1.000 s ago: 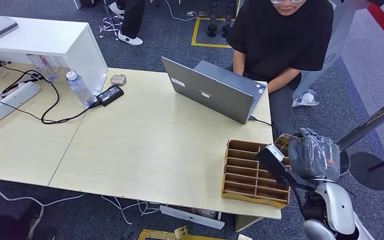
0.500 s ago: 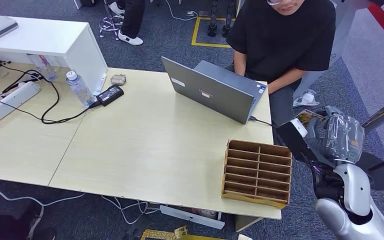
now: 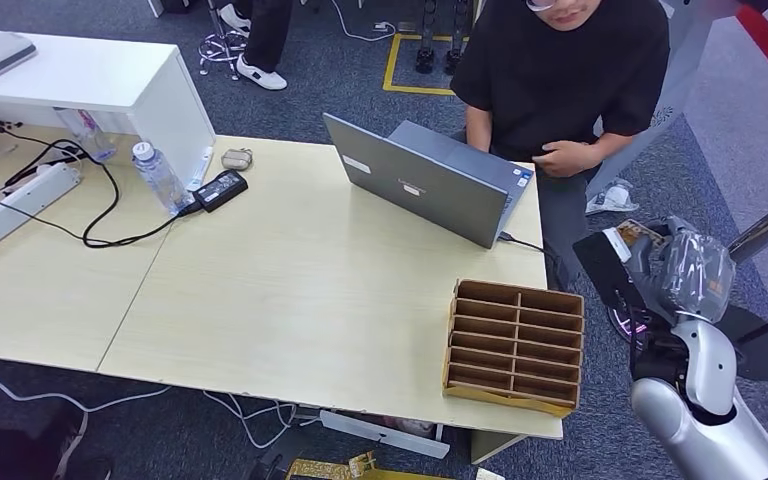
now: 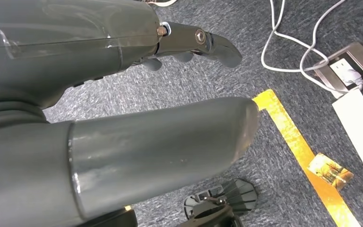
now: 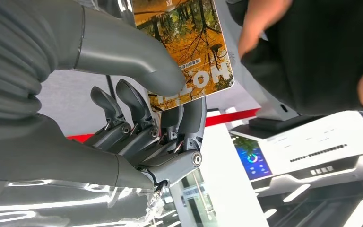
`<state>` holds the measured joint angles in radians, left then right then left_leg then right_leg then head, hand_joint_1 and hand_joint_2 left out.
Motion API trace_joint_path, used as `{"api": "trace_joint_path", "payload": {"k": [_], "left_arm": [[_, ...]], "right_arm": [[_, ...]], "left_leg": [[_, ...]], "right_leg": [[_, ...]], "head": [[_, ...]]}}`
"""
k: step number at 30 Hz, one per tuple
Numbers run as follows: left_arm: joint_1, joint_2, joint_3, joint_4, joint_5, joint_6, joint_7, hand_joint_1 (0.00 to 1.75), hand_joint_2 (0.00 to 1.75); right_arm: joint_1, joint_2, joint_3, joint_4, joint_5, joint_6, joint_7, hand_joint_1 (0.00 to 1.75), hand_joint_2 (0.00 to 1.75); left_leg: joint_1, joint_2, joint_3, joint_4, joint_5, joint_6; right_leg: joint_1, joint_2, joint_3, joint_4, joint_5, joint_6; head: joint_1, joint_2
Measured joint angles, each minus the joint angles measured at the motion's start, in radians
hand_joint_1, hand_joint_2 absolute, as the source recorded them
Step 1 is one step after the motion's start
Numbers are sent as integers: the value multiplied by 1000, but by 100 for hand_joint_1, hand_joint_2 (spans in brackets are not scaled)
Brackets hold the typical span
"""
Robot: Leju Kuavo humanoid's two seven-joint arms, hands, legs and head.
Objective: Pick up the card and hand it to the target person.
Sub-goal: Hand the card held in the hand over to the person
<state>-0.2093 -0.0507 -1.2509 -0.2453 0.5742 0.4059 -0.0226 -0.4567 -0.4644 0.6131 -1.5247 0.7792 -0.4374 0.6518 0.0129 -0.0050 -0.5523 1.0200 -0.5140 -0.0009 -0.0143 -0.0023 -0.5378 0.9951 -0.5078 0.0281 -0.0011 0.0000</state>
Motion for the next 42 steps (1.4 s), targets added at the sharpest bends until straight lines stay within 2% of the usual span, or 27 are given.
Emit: {"api": "trace_joint_path", "payload": {"k": [13,39,42], "left_arm": [[-1,-2,-8,0,0,0,4,0,0],[-1,-2,-11,0,0,0,8,0,0],[-1,-2,-11,0,0,0,8,0,0]], "right_arm": [[-1,14,16,94,-2,-14,-6,145,175],[-5,36,16,155,14,-19,-5,144,175],[-5,36,16,161,18,-19,-4,121,175]], "left_leg": [[0,0,0,0,0,0],[0,0,0,0,0,0],[0,0,0,0,0,0]], "right_leg": [[0,0,0,0,0,0],[0,0,0,0,0,0],[0,0,0,0,0,0]], "head": [[0,0],[0,0],[0,0]]}}
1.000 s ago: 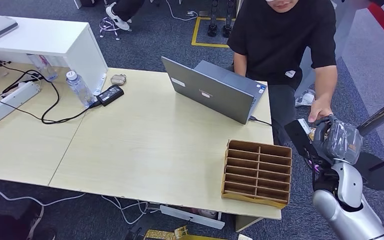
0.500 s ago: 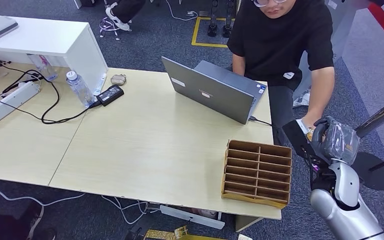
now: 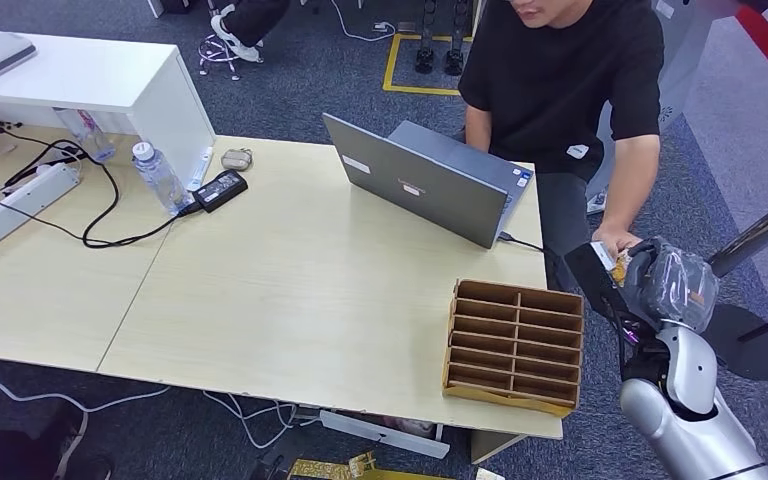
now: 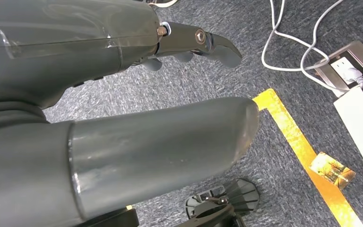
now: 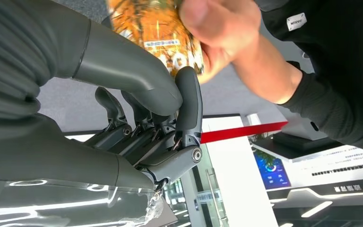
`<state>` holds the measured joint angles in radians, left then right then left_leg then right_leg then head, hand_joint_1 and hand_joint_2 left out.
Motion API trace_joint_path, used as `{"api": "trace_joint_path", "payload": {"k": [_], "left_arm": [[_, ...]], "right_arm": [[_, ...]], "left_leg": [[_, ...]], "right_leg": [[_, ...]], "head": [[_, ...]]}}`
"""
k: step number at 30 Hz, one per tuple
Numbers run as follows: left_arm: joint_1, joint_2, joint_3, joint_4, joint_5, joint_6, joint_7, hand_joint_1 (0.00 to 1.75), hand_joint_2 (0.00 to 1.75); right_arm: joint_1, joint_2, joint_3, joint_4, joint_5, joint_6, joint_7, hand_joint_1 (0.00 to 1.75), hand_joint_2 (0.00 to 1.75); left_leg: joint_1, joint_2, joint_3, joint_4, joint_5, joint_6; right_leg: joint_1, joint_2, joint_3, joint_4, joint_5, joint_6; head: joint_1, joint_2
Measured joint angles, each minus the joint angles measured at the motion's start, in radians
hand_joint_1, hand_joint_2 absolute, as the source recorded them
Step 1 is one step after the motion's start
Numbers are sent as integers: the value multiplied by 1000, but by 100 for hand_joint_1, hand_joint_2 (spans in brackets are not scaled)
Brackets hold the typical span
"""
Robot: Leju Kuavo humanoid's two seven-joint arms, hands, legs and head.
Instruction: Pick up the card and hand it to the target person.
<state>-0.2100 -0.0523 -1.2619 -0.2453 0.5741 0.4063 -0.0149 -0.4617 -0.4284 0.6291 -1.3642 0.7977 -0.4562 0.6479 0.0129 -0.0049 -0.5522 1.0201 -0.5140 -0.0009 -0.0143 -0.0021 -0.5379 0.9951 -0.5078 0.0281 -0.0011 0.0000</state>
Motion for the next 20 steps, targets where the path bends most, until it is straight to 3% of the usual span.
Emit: {"api": "trace_joint_path", "payload": {"k": [2,4,20], "left_arm": [[0,0,0,0,0,0,0,0,0],[0,0,0,0,0,0,0,0,0],[1,2,0,0,1,1,-3,0,0]], "right_arm": [[0,0,0,3,1,0,0,54,175],[0,0,0,5,1,-2,2,0,175],[11,2,-3,-20,49,-146,-21,0,175]], "left_leg": [[0,0,0,0,0,0],[0,0,0,0,0,0],[0,0,0,0,0,0]], "right_leg": [[0,0,0,0,0,0],[0,0,0,0,0,0],[0,0,0,0,0,0]], "head": [[0,0],[0,0],[0,0]]}}
